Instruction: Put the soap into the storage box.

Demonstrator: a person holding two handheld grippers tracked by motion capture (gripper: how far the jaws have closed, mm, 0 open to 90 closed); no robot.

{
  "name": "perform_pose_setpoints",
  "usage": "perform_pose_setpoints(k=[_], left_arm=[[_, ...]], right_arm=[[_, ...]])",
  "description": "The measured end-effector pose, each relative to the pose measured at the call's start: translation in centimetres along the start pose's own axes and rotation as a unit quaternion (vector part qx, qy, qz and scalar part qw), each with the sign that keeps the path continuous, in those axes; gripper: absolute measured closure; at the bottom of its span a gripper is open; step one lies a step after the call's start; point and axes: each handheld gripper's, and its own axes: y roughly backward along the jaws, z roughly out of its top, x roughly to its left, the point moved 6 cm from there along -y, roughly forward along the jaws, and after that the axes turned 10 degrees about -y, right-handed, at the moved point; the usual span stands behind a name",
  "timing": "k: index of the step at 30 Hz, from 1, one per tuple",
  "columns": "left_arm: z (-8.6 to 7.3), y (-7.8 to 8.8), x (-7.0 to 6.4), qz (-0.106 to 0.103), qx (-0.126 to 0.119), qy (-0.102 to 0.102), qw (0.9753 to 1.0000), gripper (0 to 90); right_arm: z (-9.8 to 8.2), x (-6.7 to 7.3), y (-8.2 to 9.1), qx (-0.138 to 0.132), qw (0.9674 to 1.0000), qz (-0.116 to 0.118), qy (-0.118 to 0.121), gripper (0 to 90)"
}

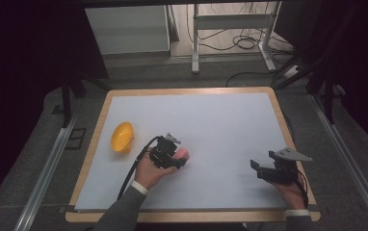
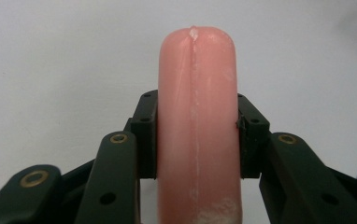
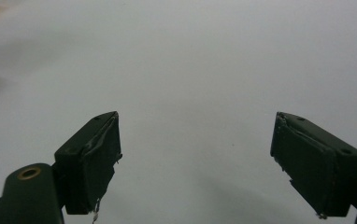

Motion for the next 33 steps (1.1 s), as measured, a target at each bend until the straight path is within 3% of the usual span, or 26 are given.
perform_pose_setpoints(k=[11, 20, 33], left_arm=[[-0.1, 0.8, 1.0, 0.006, -0.011, 0.011, 0.9999, 59.8], [-0.1, 2.4, 2.0, 0.012, -0.029, 0.018, 0.9993, 59.8], [-0.5, 4.1, 3.6, 0.024, -0.036, 0.029, 0.9986, 59.8]], right_arm=[[0.0, -0.1, 0.0, -0.003, 1.0, -0.003, 0.0, 15.8], [0.0, -0.3, 0.1, -0.004, 1.0, -0.005, -0.002, 15.8], [0.1, -0.2, 0.2, -0.005, 1.0, -0.001, 0.0, 15.8]])
